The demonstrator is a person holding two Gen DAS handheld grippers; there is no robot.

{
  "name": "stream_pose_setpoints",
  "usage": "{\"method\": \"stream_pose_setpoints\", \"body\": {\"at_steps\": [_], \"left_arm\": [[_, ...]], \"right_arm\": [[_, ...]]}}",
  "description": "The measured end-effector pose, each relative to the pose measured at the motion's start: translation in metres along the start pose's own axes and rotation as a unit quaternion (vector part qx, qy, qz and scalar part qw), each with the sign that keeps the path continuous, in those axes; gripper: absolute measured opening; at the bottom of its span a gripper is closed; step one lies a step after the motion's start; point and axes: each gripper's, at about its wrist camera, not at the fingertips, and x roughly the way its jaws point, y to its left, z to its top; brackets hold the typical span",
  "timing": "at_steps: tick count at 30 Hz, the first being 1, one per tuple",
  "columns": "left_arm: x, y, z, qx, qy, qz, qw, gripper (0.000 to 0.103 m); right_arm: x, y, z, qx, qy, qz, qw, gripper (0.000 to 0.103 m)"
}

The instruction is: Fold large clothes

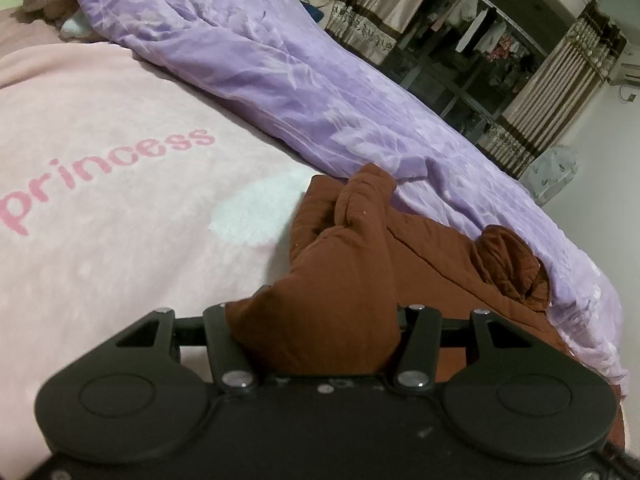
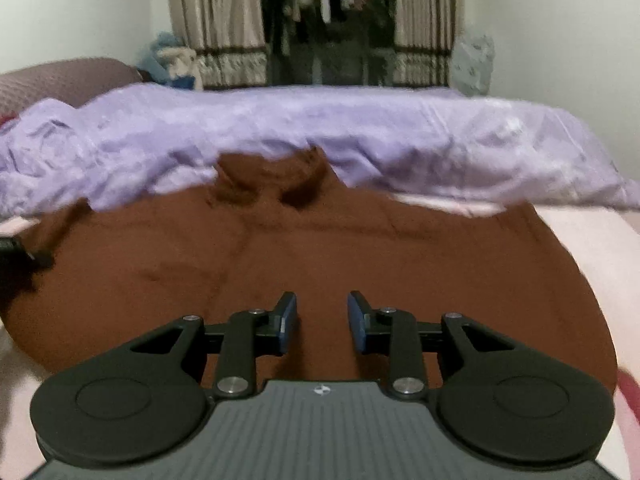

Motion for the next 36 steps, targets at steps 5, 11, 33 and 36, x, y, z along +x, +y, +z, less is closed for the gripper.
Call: {"method": "stream_pose_setpoints", "body": {"at_steps": [5,11,33,36], "left_arm": [[0.0,0.001,-0.001,0.004,0.0,-0.002,1.0,0.052],[-0.002,0.001,-0.002,-0.005,-0.003,-0.009,0.9999,0.047],[-0.044,-0.302,-0.089,0.129,0.012,-0.298,0.9456,0.018],[0.015,-0.34,-0.149,0.19,0.081,-0.253,0.9451,0.004]], "right_arm": [[0.017,-0.006,-0.021,0.01,0.011,-0.004,1.0,0.036],[0.023,-0.005,-0.028,0.019,-0.005,-0.011,1.0,0.036],[-0.074,-0.167,-0.031,0.13,-0.056,-0.065,0.988,0.037],[-0.077,-0.189,-0.039,0.155,-0.049,-0.074,0.984,0.037]]}}
